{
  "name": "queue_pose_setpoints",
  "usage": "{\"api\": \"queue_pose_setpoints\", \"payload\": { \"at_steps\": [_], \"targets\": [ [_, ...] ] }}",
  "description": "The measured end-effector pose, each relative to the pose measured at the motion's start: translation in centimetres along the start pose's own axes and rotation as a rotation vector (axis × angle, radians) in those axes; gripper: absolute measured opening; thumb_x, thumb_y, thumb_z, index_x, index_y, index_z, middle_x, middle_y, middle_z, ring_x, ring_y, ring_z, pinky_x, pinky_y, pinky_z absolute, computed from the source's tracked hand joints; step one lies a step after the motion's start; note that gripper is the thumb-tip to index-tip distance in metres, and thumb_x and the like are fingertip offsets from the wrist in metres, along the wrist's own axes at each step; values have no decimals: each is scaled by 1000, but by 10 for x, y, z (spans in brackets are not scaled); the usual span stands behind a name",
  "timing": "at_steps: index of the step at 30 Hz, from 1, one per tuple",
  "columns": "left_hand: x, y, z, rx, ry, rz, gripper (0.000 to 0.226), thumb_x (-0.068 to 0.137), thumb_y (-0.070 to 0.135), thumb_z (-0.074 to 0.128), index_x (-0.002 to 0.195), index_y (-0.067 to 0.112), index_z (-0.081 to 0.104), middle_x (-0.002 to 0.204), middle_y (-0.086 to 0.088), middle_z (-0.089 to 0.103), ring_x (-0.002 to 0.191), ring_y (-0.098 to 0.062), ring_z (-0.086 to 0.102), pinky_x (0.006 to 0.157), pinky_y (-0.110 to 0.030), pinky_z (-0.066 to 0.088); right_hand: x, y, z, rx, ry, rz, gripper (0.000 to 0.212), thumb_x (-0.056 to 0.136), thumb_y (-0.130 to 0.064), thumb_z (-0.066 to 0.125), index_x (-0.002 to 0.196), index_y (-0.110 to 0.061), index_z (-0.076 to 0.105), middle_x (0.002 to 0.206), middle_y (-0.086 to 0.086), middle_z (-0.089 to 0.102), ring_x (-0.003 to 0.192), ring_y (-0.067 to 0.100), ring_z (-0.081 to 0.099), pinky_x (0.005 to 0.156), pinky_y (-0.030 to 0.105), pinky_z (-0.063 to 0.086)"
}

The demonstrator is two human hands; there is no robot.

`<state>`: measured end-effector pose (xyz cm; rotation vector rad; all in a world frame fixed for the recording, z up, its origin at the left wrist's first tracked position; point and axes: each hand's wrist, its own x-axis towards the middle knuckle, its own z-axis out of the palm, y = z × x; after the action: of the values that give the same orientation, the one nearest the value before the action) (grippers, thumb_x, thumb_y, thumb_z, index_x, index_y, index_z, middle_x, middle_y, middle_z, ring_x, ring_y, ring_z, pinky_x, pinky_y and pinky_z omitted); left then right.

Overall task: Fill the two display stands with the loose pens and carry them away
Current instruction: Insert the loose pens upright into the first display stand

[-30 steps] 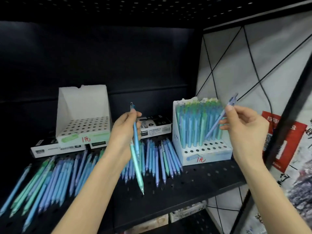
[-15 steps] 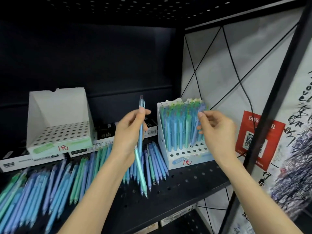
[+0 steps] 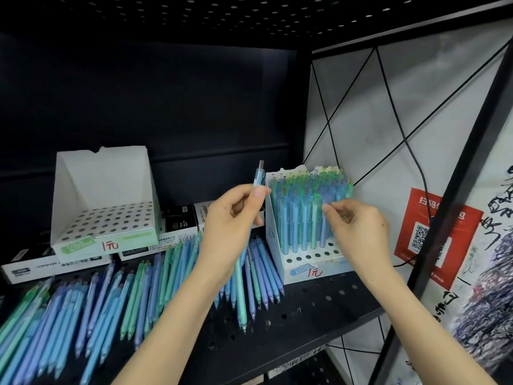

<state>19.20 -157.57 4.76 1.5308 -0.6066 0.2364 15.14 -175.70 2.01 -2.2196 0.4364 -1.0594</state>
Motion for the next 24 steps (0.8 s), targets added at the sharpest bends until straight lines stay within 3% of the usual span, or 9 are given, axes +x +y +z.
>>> {"api": "queue_pose_setpoints", "payload": {
  "at_steps": [2,4,9,13,16,18,20,22,24],
  "targets": [
    [-2,2,1,4,-30,26,18,88,35,52,92,27,68,52,11,51,59,4,51,66,2,39,-1,-10,-5,-53,82,-55,29,89,-36,59,108,-15,67,83,-6,66,70,14,58,69,34,50],
    [-4,5,2,13,-66,58,21,87,36,52,93,24,68,54,11,50,57,4,50,66,-1,41,-6,-28,-12,46,142,-147,30,87,-40,58,109,-21,66,81,-11,62,66,7,55,65,27,47],
    [-7,6,5,95,-175,141,29,82,39,52,93,17,68,60,-13,52,55,-4,49,58,-12,40,-13,-72,-21,517,-127,-197,8,84,-30,65,82,-36,70,78,-15,66,73,3,57,67,14,45],
    [-9,2,5,144,-185,145,26,84,42,50,91,23,66,66,-10,57,61,-16,53,58,-19,43,-7,-77,-25,639,-179,-156,10,86,-20,64,79,-24,70,73,-12,66,67,-1,56,61,12,44],
    [-6,-1,1,173,-74,127,21,91,39,47,91,28,66,75,2,61,70,-17,55,64,-22,45,-1,-66,-42,772,32,-124,11,92,-16,55,86,-14,65,72,-3,64,62,7,59,52,16,47],
    [-3,-3,-2,169,30,121,21,94,35,45,89,29,65,66,8,57,63,-9,50,61,-15,40,3,-53,-50,672,220,-164,13,95,-16,51,84,-17,59,71,-2,61,60,10,59,51,17,47],
    [-1,-2,-4,164,97,121,25,95,35,43,86,29,65,59,6,49,58,-6,44,56,-14,36,7,-40,-51,384,331,-232,13,96,-20,50,85,-18,57,71,-7,57,62,13,60,55,24,48],
    [0,-1,-3,162,125,121,27,96,35,42,85,28,65,60,-4,45,56,-6,41,55,-15,34,9,-27,-45,127,351,-254,14,95,-22,51,91,-13,61,71,-8,56,63,16,58,60,32,49],
    [-1,-1,-2,169,132,118,27,96,35,41,83,29,64,59,-4,44,55,-6,40,55,-15,34,10,-17,-38,34,339,-250,18,94,-21,53,94,-7,64,73,-6,56,64,15,54,62,33,47]
  ]
}}
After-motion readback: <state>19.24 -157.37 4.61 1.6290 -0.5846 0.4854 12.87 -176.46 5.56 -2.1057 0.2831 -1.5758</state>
